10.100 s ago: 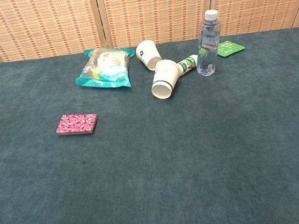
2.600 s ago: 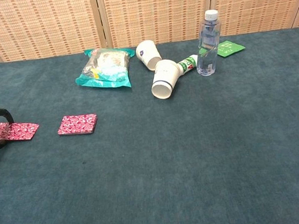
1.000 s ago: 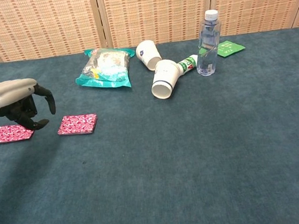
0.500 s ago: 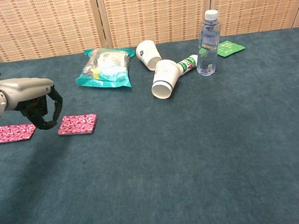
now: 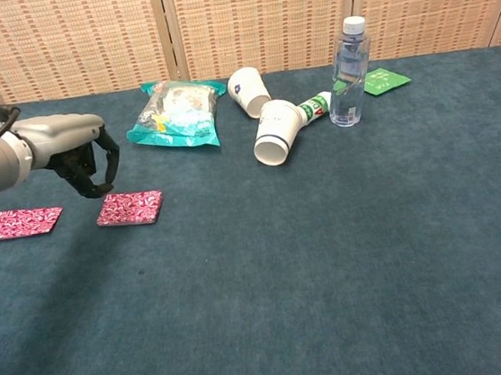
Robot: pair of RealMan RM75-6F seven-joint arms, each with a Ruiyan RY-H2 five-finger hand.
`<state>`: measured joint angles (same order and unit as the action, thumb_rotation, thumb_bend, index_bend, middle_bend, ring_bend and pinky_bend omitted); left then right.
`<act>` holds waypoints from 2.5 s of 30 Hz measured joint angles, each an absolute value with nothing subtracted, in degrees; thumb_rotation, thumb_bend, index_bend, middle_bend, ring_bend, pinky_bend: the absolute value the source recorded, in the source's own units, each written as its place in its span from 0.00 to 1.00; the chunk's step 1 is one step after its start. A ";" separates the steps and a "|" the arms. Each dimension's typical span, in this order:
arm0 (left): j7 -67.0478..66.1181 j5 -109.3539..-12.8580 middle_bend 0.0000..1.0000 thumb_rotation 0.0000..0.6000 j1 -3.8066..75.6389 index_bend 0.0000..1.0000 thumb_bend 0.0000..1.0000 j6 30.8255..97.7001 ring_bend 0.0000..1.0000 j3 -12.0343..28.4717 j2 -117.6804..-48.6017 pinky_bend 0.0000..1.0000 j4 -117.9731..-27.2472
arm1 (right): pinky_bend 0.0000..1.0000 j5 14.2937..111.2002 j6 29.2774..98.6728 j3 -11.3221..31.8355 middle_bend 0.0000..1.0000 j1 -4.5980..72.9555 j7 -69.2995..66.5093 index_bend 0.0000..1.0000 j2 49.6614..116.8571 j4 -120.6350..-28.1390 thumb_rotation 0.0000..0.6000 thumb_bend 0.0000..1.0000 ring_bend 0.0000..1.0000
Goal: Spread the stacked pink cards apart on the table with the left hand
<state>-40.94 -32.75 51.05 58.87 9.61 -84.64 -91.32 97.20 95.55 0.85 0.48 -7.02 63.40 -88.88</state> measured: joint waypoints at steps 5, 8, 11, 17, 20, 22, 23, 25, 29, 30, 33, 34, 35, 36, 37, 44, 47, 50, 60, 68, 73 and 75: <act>-35.92 -36.27 0.98 1.00 48.65 0.17 0.39 59.89 1.00 9.02 -86.28 1.00 -90.26 | 0.58 97.22 95.44 0.81 0.68 0.52 -6.86 0.75 63.45 -88.89 1.00 0.24 0.56; -35.53 -35.95 0.98 1.00 48.51 0.15 0.39 58.70 1.00 8.75 -86.47 1.00 -90.28 | 0.58 97.30 95.60 0.79 0.68 0.47 -6.96 0.75 63.42 -88.90 1.00 0.24 0.56; -34.74 -36.28 0.98 1.00 48.45 0.28 0.39 58.03 1.00 8.46 -87.03 1.00 -89.70 | 0.58 97.26 95.71 0.83 0.68 0.43 -7.08 0.75 63.44 -88.82 1.00 0.24 0.56; -34.50 -36.87 0.95 1.00 48.52 0.30 0.40 57.46 1.00 7.94 -88.09 1.00 -88.83 | 0.58 97.20 95.61 0.86 0.68 0.49 -7.14 0.75 63.40 -88.81 1.00 0.24 0.56; -34.69 -36.48 0.95 1.00 48.66 0.26 0.40 57.04 1.00 7.76 -88.41 1.00 -88.81 | 0.58 97.27 95.69 0.85 0.68 0.47 -7.17 0.75 63.39 -88.84 1.00 0.25 0.56; -35.02 -36.32 0.94 1.00 48.75 0.21 0.40 57.12 1.00 7.63 -88.74 1.00 -88.89 | 0.58 97.27 95.76 0.87 0.68 0.45 -7.19 0.75 63.43 -88.79 1.00 0.25 0.56; -35.06 -36.30 0.94 1.00 48.78 0.17 0.40 57.20 1.00 7.62 -88.90 1.00 -88.94 | 0.58 97.23 95.73 0.88 0.68 0.46 -7.15 0.75 63.45 -88.77 1.00 0.24 0.56; -34.99 -36.47 0.94 1.00 48.80 0.11 0.39 57.57 1.00 7.70 -89.34 1.00 -88.98 | 0.58 97.20 95.56 0.85 0.68 0.49 -7.10 0.75 63.44 -88.79 1.00 0.24 0.56; -34.68 -37.49 0.94 1.00 48.68 0.05 0.39 58.82 1.00 7.90 -90.50 1.00 -88.72 | 0.58 97.26 95.67 0.83 0.68 0.48 -7.22 0.75 63.37 -88.85 1.00 0.24 0.56; -34.58 -37.74 0.94 1.00 48.62 0.04 0.40 59.07 1.00 7.92 -90.81 1.00 -88.60 | 0.58 97.25 95.72 0.86 0.68 0.47 -7.27 0.75 63.37 -88.86 1.00 0.24 0.56; -34.41 -38.09 0.94 1.00 48.42 0.04 0.39 59.47 1.00 7.92 -91.72 1.00 -87.99 | 0.58 97.23 95.75 0.87 0.68 0.46 -7.44 0.75 63.30 -88.86 1.00 0.24 0.56; -34.35 -38.12 0.95 1.00 48.35 0.04 0.39 59.55 1.00 7.93 -92.11 1.00 -87.66 | 0.58 97.25 95.73 0.87 0.68 0.48 -7.45 0.75 63.28 -88.86 1.00 0.24 0.56; -34.27 -38.08 0.95 1.00 48.29 0.04 0.39 59.57 1.00 7.95 -92.43 1.00 -87.40 | 0.58 97.24 95.69 0.86 0.68 0.49 -7.45 0.75 63.27 -88.87 1.00 0.24 0.56; -34.20 -38.02 0.95 1.00 48.24 0.05 0.39 59.58 1.00 7.99 -92.76 1.00 -87.13 | 0.58 97.22 95.68 0.86 0.68 0.50 -7.47 0.75 63.26 -88.86 1.00 0.24 0.56; -34.15 -37.92 0.95 1.00 48.19 0.05 0.39 59.60 1.00 8.04 -93.20 1.00 -86.73 | 0.58 97.21 95.67 0.87 0.68 0.50 -7.48 0.75 63.25 -88.86 1.00 0.24 0.56; -34.05 -37.58 0.96 1.00 48.00 0.07 0.38 60.06 1.00 8.66 -95.83 1.00 -84.37 | 0.58 97.12 95.60 0.92 0.68 0.54 -7.46 0.75 63.25 -88.90 1.00 0.24 0.56; -34.29 -37.40 0.97 1.00 47.94 0.09 0.38 60.57 1.00 8.99 -96.81 1.00 -83.62 | 0.58 97.12 95.64 0.93 0.68 0.53 -7.54 0.75 63.22 -88.92 1.00 0.24 0.56; -34.53 -37.26 0.98 1.00 47.84 0.16 0.39 61.38 1.00 9.45 -97.85 1.00 -82.78 | 0.58 97.19 95.70 0.90 0.68 0.52 -7.64 0.75 63.19 -88.90 1.00 0.25 0.56; -35.33 -36.92 1.00 1.00 47.44 0.26 0.38 62.08 1.00 10.27 -98.99 1.00 -82.00 | 0.58 97.30 95.81 0.86 0.68 0.48 -7.71 0.75 63.20 -88.86 1.00 0.24 0.56; -36.15 -36.72 1.00 1.00 47.23 0.22 0.39 62.23 1.00 10.77 -99.66 1.00 -81.77 | 0.58 97.29 95.75 0.85 0.68 0.49 -7.56 0.75 63.23 -88.85 1.00 0.25 0.56; -37.03 -36.70 1.00 1.00 47.15 0.18 0.39 62.70 1.00 10.92 -100.44 1.00 -80.85 | 0.58 97.27 95.75 0.87 0.68 0.50 -7.62 0.75 63.21 -88.86 1.00 0.24 0.56; -37.36 -36.36 1.00 1.00 47.12 0.18 0.38 62.72 1.00 11.02 -100.74 1.00 -80.46 | 0.58 97.32 95.78 0.83 0.68 0.48 -7.72 0.75 63.17 -88.87 1.00 0.24 0.56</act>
